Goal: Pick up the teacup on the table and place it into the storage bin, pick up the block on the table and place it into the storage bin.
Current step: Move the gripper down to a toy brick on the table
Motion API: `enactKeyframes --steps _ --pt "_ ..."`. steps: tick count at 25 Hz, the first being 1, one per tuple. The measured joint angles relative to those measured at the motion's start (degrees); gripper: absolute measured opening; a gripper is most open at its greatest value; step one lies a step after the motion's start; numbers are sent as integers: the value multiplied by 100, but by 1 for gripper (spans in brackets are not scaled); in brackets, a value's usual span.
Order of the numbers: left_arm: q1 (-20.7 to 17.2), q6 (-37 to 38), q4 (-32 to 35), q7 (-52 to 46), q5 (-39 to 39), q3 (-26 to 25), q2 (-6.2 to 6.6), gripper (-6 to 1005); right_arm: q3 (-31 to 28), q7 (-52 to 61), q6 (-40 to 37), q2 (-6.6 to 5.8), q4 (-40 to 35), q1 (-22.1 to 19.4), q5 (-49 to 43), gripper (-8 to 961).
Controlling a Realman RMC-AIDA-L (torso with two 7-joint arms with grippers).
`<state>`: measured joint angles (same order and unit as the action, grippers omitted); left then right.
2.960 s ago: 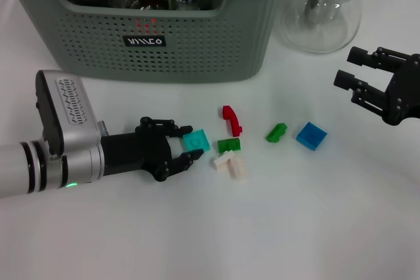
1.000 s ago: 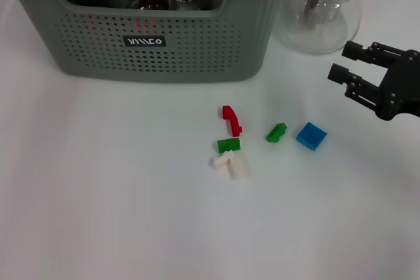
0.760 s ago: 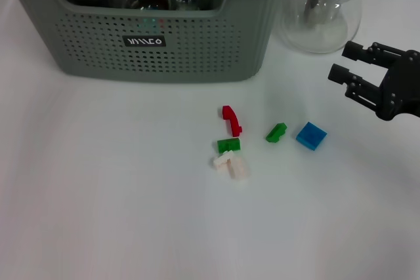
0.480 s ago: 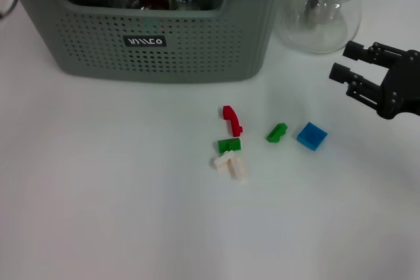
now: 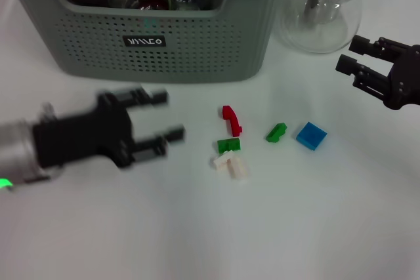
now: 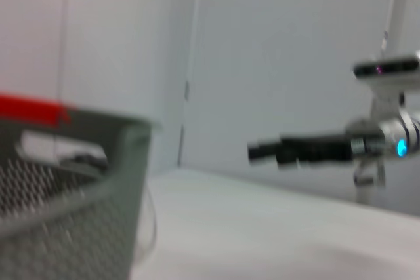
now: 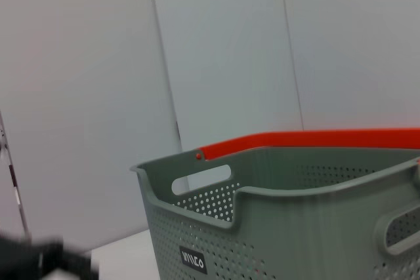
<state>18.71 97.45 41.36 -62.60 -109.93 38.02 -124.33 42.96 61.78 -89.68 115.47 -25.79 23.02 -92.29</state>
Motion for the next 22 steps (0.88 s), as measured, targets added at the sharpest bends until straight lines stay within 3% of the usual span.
enactKeyframes --steps 3,9,16,22 --pt "154 -653 -950 701 -306 192 0 636 0 22 21 -14 0 0 -5 504" --pt "485 -1636 -1902 1485 -334 572 -38 625 1 25 78 -16 0 7 -9 504" --pt "744 -2433 -2590 2323 -44 496 -39 466 2 27 83 -15 3 5 -2 505" --pt "753 -2541 -2801 2784 300 499 -39 463 2 27 88 -9 5 -7 11 505"
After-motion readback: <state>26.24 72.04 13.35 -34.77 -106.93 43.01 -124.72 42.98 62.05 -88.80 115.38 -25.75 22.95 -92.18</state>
